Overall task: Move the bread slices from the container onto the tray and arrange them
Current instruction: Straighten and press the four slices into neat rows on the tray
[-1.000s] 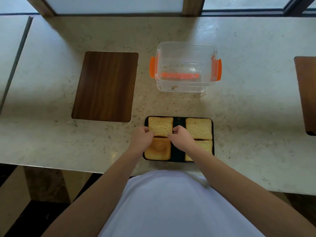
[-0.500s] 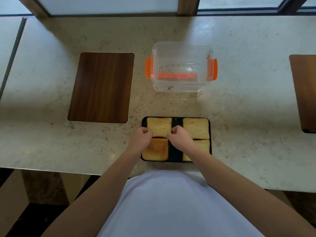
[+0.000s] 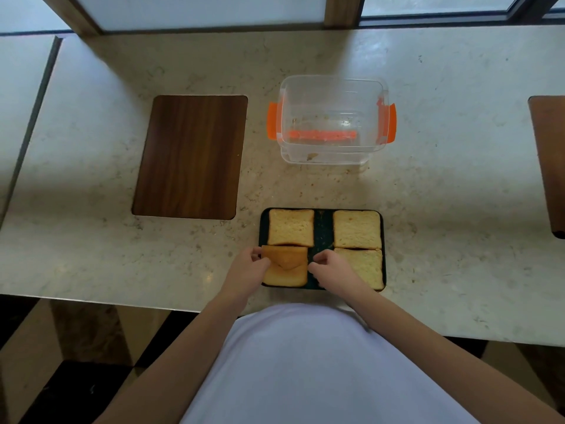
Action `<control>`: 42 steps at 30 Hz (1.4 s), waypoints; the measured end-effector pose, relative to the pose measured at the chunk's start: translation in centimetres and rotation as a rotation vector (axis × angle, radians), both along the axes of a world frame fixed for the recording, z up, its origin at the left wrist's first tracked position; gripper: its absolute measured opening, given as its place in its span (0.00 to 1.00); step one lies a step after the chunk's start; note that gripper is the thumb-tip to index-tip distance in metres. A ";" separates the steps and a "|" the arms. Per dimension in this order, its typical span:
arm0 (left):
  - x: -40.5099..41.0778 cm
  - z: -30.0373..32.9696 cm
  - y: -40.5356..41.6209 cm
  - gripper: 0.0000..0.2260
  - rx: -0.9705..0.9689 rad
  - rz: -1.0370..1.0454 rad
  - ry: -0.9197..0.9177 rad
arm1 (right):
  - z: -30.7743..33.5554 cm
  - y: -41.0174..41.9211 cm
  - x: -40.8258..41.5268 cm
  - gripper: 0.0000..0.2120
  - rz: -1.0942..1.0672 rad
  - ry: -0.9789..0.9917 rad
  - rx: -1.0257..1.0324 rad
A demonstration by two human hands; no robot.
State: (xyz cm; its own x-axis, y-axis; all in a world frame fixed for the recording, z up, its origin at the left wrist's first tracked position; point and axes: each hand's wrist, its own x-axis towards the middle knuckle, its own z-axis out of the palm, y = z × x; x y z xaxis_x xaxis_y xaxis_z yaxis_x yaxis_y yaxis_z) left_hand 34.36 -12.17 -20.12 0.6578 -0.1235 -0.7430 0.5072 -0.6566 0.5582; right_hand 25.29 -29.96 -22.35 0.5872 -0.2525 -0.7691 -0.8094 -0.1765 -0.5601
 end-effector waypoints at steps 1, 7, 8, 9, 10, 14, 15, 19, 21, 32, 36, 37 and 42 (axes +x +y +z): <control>-0.1 0.0 0.1 0.16 0.003 -0.001 -0.001 | 0.0 0.1 -0.1 0.17 0.027 -0.001 -0.013; -0.1 0.2 -0.2 0.15 0.015 -0.020 -0.005 | 0.6 0.5 0.3 0.12 0.105 0.003 -0.033; -0.1 0.3 -0.2 0.14 0.016 -0.024 -0.011 | 0.6 0.5 0.3 0.12 0.107 0.004 -0.031; -0.2 0.3 -0.2 0.14 0.017 -0.028 -0.016 | 0.7 0.5 0.4 0.12 0.108 0.005 -0.029; -0.2 0.3 -0.2 0.13 0.017 -0.031 -0.019 | 0.7 0.5 0.3 0.12 0.110 0.005 -0.027; -0.3 0.4 -0.1 0.10 0.017 -0.028 -0.017 | 0.8 0.5 0.2 0.12 0.115 0.008 -0.024; -0.3 0.4 -0.2 0.09 0.015 -0.027 -0.018 | 0.9 0.5 0.2 0.11 0.113 0.008 -0.021; -0.3 0.5 -0.3 0.08 0.019 -0.039 -0.022 | 1.1 0.5 0.2 0.08 0.109 0.000 -0.014; -0.4 0.5 -0.4 0.08 0.021 -0.051 -0.027 | 1.2 0.5 0.1 0.07 0.102 -0.002 -0.014; -0.6 0.7 -1.4 0.05 0.006 -0.131 -0.020 | 1.3 -0.3 -0.6 0.08 0.082 0.011 -0.056; -0.7 1.3 -1.6 0.05 0.044 -0.177 -0.109 | 1.4 -0.4 -0.5 0.14 0.092 0.017 -0.061; -0.7 1.6 -1.8 0.06 0.055 -0.215 -0.182 | 1.6 -0.6 -0.5 0.15 0.087 0.013 -0.061; 0.1 3.6 -6.1 0.08 -0.104 -0.246 -0.083 | 2.7 -4.6 -1.1 0.19 -0.136 -0.087 -0.103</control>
